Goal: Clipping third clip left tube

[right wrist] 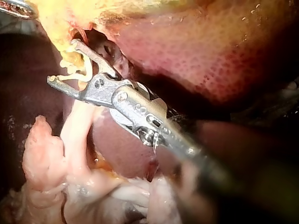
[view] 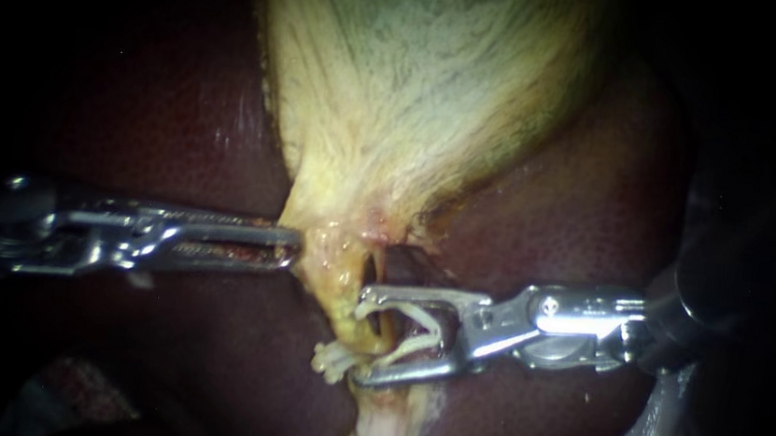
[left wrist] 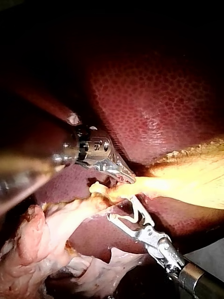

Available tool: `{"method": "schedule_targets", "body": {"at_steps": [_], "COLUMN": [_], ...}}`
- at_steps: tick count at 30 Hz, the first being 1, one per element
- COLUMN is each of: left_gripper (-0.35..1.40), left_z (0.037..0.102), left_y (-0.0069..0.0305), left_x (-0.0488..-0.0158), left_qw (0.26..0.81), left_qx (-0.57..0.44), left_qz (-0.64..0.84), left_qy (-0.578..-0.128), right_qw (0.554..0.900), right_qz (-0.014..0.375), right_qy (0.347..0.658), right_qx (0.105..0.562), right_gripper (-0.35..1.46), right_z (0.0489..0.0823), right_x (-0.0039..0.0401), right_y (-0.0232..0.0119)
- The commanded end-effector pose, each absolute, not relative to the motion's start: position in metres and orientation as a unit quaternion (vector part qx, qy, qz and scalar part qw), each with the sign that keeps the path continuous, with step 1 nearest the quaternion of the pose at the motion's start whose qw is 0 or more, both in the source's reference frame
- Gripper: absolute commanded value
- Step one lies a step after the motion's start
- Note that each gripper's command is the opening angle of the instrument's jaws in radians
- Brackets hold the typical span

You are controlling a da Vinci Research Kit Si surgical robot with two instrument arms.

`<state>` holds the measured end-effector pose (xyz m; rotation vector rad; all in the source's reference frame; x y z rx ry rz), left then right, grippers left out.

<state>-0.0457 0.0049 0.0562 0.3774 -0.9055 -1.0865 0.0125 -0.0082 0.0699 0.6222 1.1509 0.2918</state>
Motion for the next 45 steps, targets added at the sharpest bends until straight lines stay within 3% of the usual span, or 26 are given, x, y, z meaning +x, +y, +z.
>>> {"method": "schedule_targets", "body": {"at_steps": [1, 24, 45], "left_gripper": [-0.35, -0.35, -0.35], "left_z": [0.0561, 0.0557, 0.0557], "left_y": [0.0049, 0.0048, 0.0048], "left_x": [-0.0458, -0.0468, -0.0471], "left_qw": [0.744, 0.743, 0.743], "left_qx": [0.172, 0.168, 0.17], "left_qz": [-0.496, -0.5, -0.499], "left_qy": [-0.413, -0.412, -0.413], "right_qw": [0.784, 0.796, 0.793], "right_qz": [0.135, 0.131, 0.134], "right_qy": [0.533, 0.519, 0.519], "right_qx": [0.288, 0.282, 0.289], "right_gripper": [0.58, 0.58, 0.48], "right_z": [0.0701, 0.0717, 0.0699], "right_x": [0.0125, 0.0179, 0.0176], "right_y": [-0.0081, -0.0099, -0.0087]}}
